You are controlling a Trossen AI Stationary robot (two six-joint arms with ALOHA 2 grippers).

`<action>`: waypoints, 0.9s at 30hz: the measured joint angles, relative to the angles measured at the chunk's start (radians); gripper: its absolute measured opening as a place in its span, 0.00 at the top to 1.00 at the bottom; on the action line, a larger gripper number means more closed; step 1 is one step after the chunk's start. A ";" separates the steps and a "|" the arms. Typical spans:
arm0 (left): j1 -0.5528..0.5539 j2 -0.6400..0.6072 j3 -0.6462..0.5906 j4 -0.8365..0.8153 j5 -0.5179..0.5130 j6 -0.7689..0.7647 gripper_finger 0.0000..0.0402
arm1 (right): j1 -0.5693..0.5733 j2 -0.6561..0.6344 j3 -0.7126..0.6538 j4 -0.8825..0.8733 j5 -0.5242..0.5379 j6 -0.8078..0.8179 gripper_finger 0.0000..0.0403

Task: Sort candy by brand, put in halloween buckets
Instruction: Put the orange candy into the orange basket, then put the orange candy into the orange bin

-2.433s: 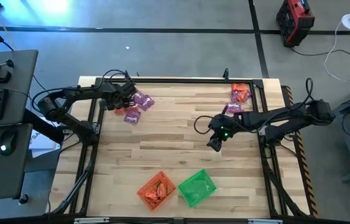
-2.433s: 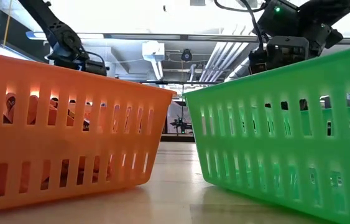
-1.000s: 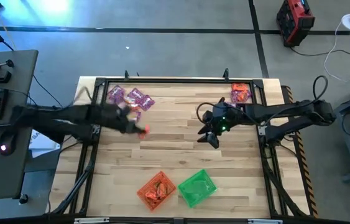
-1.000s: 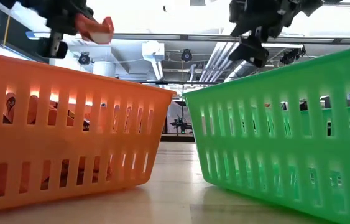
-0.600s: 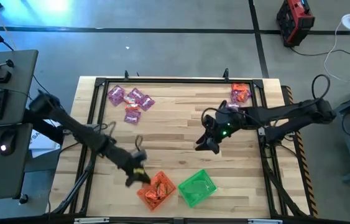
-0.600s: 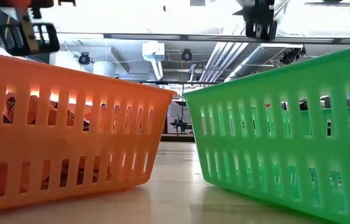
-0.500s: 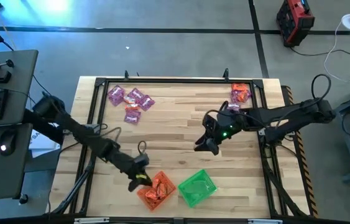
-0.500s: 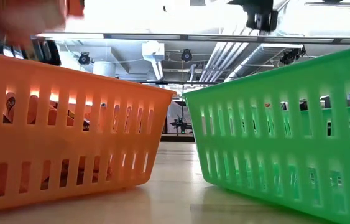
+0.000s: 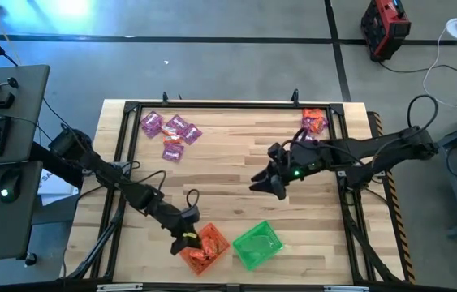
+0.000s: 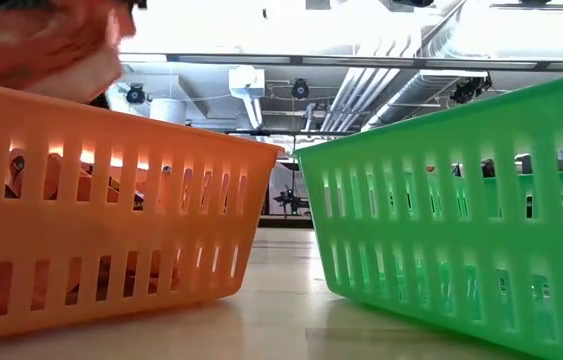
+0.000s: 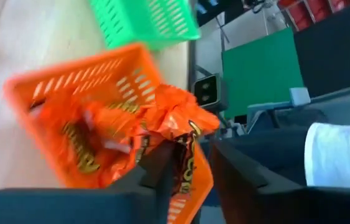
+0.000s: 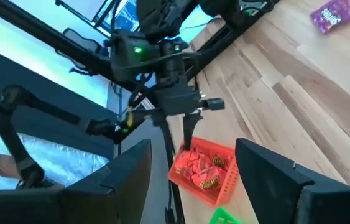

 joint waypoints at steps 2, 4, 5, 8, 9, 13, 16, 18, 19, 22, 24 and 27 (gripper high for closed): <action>0.007 0.000 0.044 -0.050 -0.001 0.070 0.67 | 0.000 0.000 0.000 0.001 0.003 0.001 0.44; 0.010 0.000 0.098 -0.117 -0.001 0.139 0.59 | 0.000 0.000 0.000 0.001 0.003 0.001 0.44; 0.012 0.000 0.126 -0.153 -0.001 0.173 0.56 | 0.000 0.000 0.000 0.001 0.003 0.001 0.44; 0.012 0.000 0.203 -0.282 0.000 0.254 0.47 | 0.000 0.000 0.000 0.002 0.003 0.001 0.44; 0.012 0.000 0.225 -0.323 0.002 0.271 0.44 | 0.000 0.000 0.000 0.003 0.003 0.001 0.44; 0.011 -0.001 0.285 -0.453 0.033 0.301 0.38 | 0.000 0.000 0.000 0.006 0.002 0.000 0.44; 0.003 -0.009 0.304 -0.579 0.083 0.279 0.37 | 0.000 0.000 0.000 0.006 0.003 -0.005 0.44; -0.008 -0.034 0.304 -0.695 0.089 0.269 0.37 | 0.000 0.000 0.000 -0.002 0.006 -0.027 0.44; -0.016 -0.052 0.301 -0.756 0.067 0.267 0.37 | 0.000 0.000 0.000 -0.023 0.026 -0.036 0.44; -0.038 -0.132 0.238 -0.801 -0.062 0.204 0.37 | -0.006 0.000 0.000 -0.144 0.177 -0.032 0.44; -0.028 -0.194 0.166 -0.710 -0.070 0.141 0.37 | -0.037 0.000 0.000 -0.302 0.289 0.072 0.44; 0.025 -0.283 0.041 -0.610 -0.079 0.051 0.37 | -0.146 0.000 -0.002 -0.566 0.306 0.199 0.44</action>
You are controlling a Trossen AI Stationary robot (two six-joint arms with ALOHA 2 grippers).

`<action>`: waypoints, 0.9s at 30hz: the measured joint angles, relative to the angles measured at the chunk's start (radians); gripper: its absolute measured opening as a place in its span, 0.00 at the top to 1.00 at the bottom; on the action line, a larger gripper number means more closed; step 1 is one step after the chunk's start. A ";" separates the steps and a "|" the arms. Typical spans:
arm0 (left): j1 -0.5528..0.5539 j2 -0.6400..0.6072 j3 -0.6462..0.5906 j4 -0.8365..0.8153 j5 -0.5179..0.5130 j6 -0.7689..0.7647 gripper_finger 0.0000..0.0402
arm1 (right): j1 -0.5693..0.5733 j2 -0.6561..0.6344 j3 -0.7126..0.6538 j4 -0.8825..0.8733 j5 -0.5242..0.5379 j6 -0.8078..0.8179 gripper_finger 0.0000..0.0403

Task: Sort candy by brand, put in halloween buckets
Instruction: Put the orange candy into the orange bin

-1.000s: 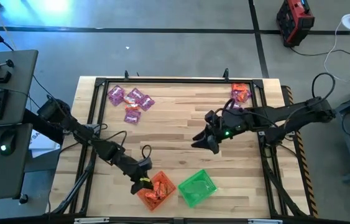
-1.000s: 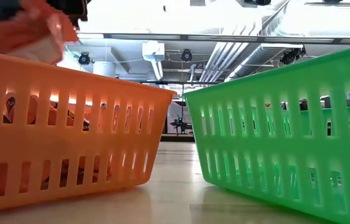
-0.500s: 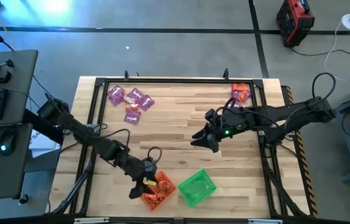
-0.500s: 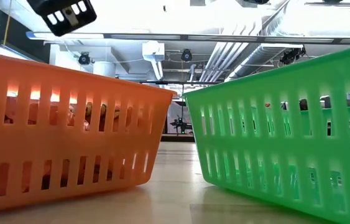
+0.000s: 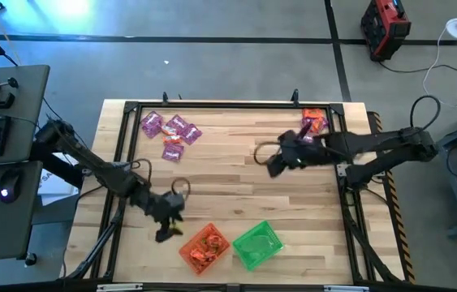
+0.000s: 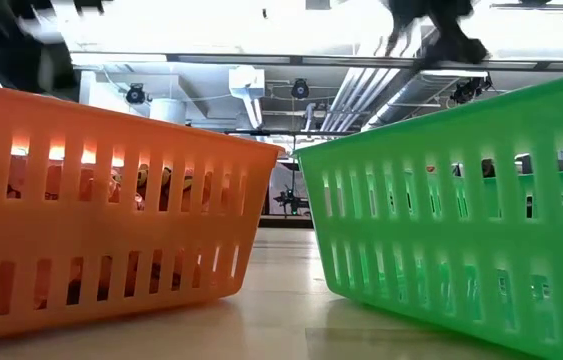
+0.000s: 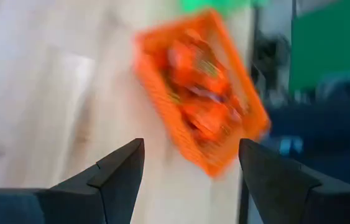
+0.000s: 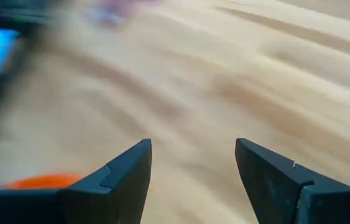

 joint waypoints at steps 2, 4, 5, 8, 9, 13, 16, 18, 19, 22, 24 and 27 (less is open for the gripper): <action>0.058 -0.057 -0.073 0.031 -0.051 -0.033 0.37 | -0.101 0.008 0.000 -0.148 0.009 0.006 0.44; 0.147 -0.107 -0.125 0.074 -0.084 -0.058 0.37 | -0.220 0.019 -0.001 -0.238 0.074 -0.024 0.44; 0.201 -0.128 -0.145 0.090 -0.091 -0.063 0.37 | -0.279 0.025 -0.001 -0.268 0.127 -0.030 0.44; 0.359 -0.173 -0.159 0.111 -0.097 -0.059 0.37 | -0.462 0.051 -0.001 -0.304 0.305 -0.027 0.44; 0.407 -0.188 -0.158 0.122 -0.097 -0.057 0.37 | -0.518 0.067 -0.001 -0.297 0.342 -0.013 0.44; 0.547 -0.237 -0.159 0.200 -0.092 -0.068 0.37 | -0.722 0.130 -0.001 -0.190 0.352 -0.101 0.44; 0.615 -0.283 -0.158 0.217 -0.082 -0.041 0.37 | -0.841 0.191 -0.001 -0.122 0.266 -0.232 0.44; 0.660 -0.311 -0.158 0.215 -0.081 -0.013 0.37 | -0.901 0.223 -0.001 -0.114 0.221 -0.244 0.44; 0.683 -0.324 -0.159 0.215 -0.081 0.002 0.37 | -0.924 0.237 -0.002 -0.115 0.217 -0.242 0.44; 0.755 -0.359 -0.158 0.215 -0.071 0.041 0.37 | -0.964 0.266 -0.002 -0.115 0.212 -0.221 0.44; 0.807 -0.375 -0.158 0.217 -0.028 0.073 0.37 | -0.977 0.285 -0.002 -0.115 0.193 -0.190 0.44; 0.895 -0.380 -0.158 0.245 0.077 0.132 0.37 | -0.980 0.319 -0.002 -0.119 0.182 -0.129 0.44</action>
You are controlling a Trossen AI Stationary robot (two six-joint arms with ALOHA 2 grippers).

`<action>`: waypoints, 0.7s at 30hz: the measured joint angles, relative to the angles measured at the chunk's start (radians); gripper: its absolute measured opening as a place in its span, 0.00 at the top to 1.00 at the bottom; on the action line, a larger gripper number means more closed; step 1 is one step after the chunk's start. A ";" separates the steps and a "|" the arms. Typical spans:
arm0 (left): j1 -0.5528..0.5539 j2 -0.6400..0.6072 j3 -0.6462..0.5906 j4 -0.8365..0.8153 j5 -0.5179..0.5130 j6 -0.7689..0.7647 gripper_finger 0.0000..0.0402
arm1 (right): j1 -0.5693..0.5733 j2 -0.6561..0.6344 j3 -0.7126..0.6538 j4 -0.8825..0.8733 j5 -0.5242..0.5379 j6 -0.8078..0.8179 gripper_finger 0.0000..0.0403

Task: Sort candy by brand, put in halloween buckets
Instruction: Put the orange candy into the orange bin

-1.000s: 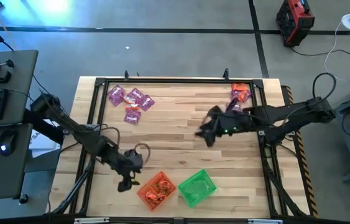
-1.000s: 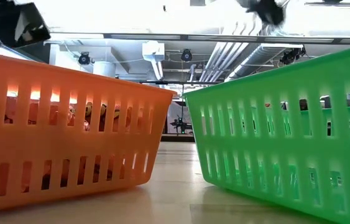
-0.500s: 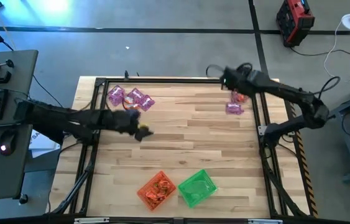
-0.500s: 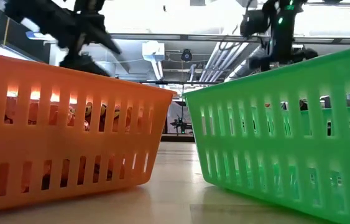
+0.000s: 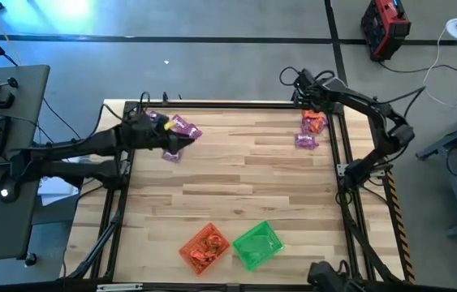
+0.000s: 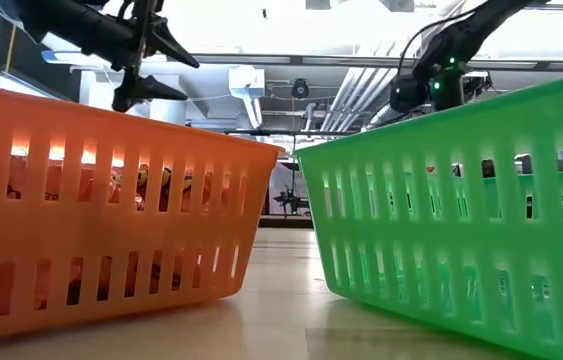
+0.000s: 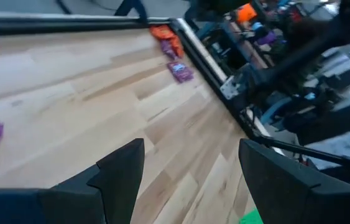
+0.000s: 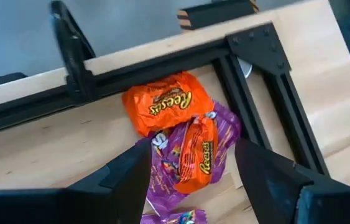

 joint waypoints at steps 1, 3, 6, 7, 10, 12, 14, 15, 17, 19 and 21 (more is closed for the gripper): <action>0.031 0.000 0.000 0.013 0.047 0.016 0.37 | 0.004 0.014 0.000 -0.005 0.008 0.021 0.44; 0.094 0.004 0.000 0.037 0.137 0.042 0.37 | 0.006 0.043 0.000 -0.021 0.013 0.076 0.44; 0.181 0.013 0.000 0.047 0.255 0.061 0.37 | 0.012 0.061 -0.003 -0.037 -0.002 0.134 0.44; 0.207 0.014 0.000 0.047 0.294 0.070 0.37 | 0.016 0.061 -0.016 -0.023 -0.008 0.156 0.44; 0.272 0.014 0.000 0.045 0.387 0.100 0.37 | 0.024 0.057 -0.080 0.001 -0.045 0.248 0.44; 0.305 0.014 0.000 0.045 0.437 0.112 0.37 | 0.029 0.049 -0.126 0.042 -0.070 0.277 0.44; 0.335 0.013 0.000 0.045 0.474 0.119 0.37 | 0.037 0.046 -0.171 0.069 -0.090 0.309 0.44; 0.347 0.013 0.000 0.045 0.483 0.119 0.37 | 0.039 0.048 -0.186 0.092 -0.091 0.308 0.44; 0.366 0.013 0.000 0.045 0.492 0.119 0.37 | 0.039 0.048 -0.196 0.169 -0.083 0.300 0.44; 0.381 0.014 0.000 0.045 0.496 0.121 0.37 | 0.038 0.046 -0.201 0.197 -0.055 0.300 0.44; 0.392 0.013 0.000 0.045 0.503 0.117 0.37 | 0.027 0.048 -0.203 0.185 -0.037 0.307 0.44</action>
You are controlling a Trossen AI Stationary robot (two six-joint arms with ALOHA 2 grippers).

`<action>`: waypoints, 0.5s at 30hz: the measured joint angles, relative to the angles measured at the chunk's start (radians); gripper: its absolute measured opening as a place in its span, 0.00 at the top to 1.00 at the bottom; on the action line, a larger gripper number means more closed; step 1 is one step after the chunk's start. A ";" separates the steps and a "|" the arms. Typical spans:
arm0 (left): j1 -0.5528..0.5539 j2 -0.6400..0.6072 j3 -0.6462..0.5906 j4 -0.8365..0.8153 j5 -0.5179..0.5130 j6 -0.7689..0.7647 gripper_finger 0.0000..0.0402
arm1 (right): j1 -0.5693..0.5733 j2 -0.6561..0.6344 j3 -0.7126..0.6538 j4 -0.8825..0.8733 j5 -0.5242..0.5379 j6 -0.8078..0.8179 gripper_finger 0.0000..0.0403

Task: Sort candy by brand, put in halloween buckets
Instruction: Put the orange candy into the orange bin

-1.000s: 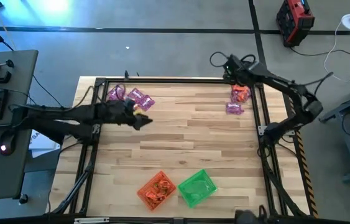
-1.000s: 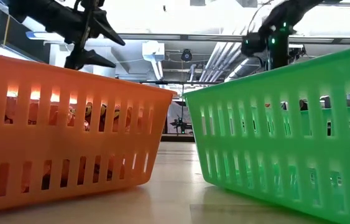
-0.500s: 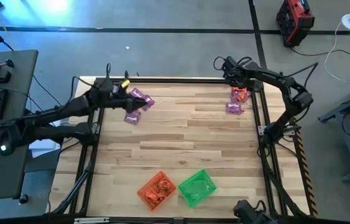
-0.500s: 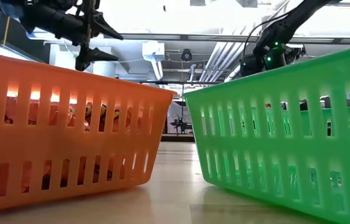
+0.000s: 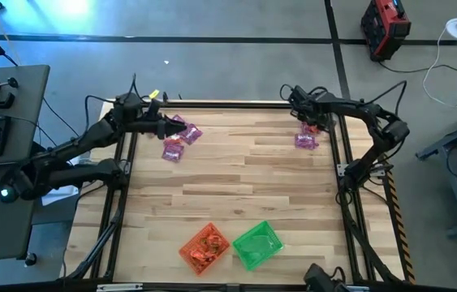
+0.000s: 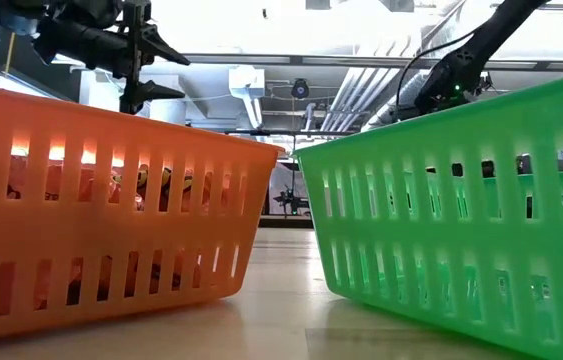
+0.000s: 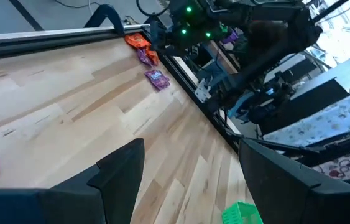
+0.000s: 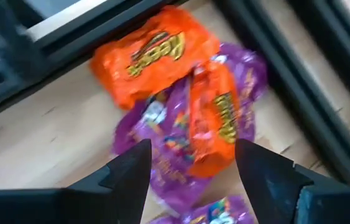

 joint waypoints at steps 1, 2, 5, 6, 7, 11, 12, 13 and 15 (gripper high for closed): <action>0.006 0.000 0.000 0.000 0.009 -0.003 0.37 | -0.009 0.000 0.000 -0.011 0.006 0.003 0.44; 0.011 0.000 0.000 0.000 0.020 -0.005 0.37 | -0.017 0.000 0.000 -0.028 0.016 0.003 0.44; 0.017 0.000 0.000 0.000 0.028 -0.007 0.37 | -0.040 0.000 0.000 -0.041 0.035 0.001 0.44; 0.017 0.000 0.000 0.000 0.028 -0.009 0.37 | -0.049 0.000 0.000 -0.038 0.033 0.001 0.44; 0.017 0.000 0.000 0.000 0.026 -0.012 0.37 | -0.055 0.003 -0.001 -0.032 0.031 0.001 0.44; 0.017 0.000 0.000 0.000 0.023 -0.024 0.37 | -0.074 0.026 -0.036 0.026 -0.020 0.000 0.44; 0.017 0.000 0.000 0.000 0.023 -0.029 0.37 | -0.076 0.032 -0.048 0.047 -0.034 0.000 0.44; 0.017 0.000 0.000 0.000 0.022 -0.036 0.37 | -0.076 0.037 -0.059 0.066 -0.039 -0.002 0.44; 0.017 0.000 0.000 0.002 0.021 -0.044 0.37 | -0.074 0.039 -0.064 0.083 -0.033 -0.005 0.45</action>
